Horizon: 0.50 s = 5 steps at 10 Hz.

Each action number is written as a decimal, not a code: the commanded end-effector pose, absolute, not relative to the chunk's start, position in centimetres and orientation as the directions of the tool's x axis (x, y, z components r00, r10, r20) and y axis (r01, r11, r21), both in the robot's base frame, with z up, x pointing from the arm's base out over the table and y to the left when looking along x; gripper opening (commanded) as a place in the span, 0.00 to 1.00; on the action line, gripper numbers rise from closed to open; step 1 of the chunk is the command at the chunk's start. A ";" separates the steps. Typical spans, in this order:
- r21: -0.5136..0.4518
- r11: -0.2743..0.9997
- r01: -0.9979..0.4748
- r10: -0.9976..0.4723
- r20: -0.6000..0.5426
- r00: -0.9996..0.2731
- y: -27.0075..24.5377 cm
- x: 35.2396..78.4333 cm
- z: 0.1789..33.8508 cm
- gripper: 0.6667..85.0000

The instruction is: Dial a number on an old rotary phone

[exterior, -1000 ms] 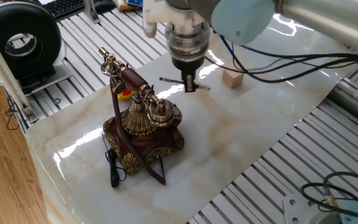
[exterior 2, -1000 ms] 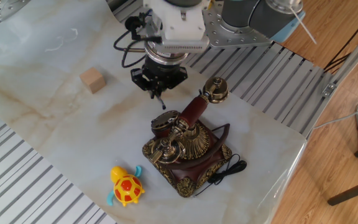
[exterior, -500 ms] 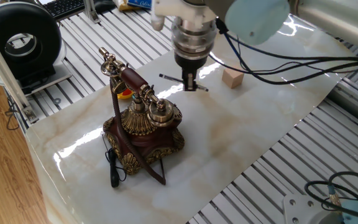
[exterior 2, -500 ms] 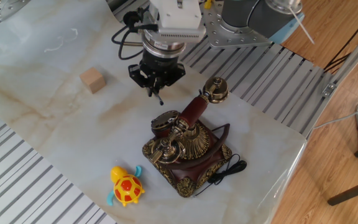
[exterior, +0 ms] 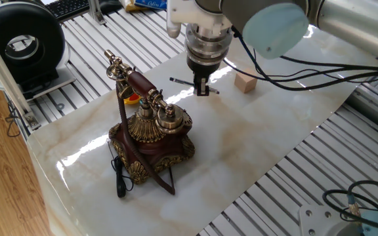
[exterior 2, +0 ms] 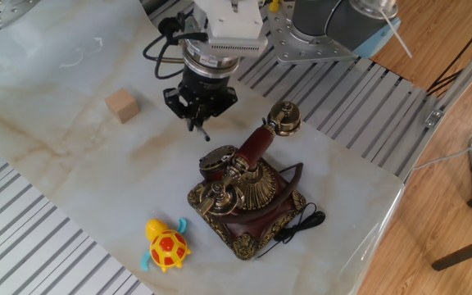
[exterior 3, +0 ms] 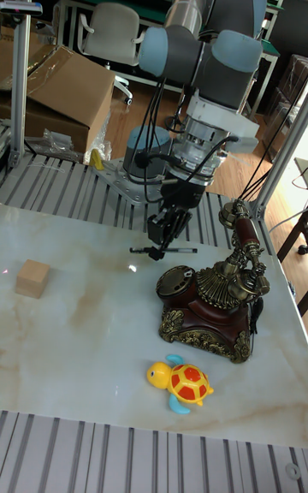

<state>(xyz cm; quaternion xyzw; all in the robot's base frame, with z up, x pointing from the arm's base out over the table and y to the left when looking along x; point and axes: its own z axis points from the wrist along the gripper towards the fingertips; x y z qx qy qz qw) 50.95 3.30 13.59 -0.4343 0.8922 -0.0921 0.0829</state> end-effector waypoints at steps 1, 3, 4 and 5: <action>-0.251 0.603 -0.757 -0.794 -0.091 -0.602 3.4 51.7 13.6 0.01; -0.301 0.589 -0.750 -0.788 -0.009 -0.615 0.9 51.4 13.8 0.01; -0.306 0.612 -0.729 -0.768 -0.012 -0.640 0.7 51.4 13.9 0.01; -0.306 0.648 -0.697 -0.739 -0.030 -0.673 0.7 51.5 13.9 0.01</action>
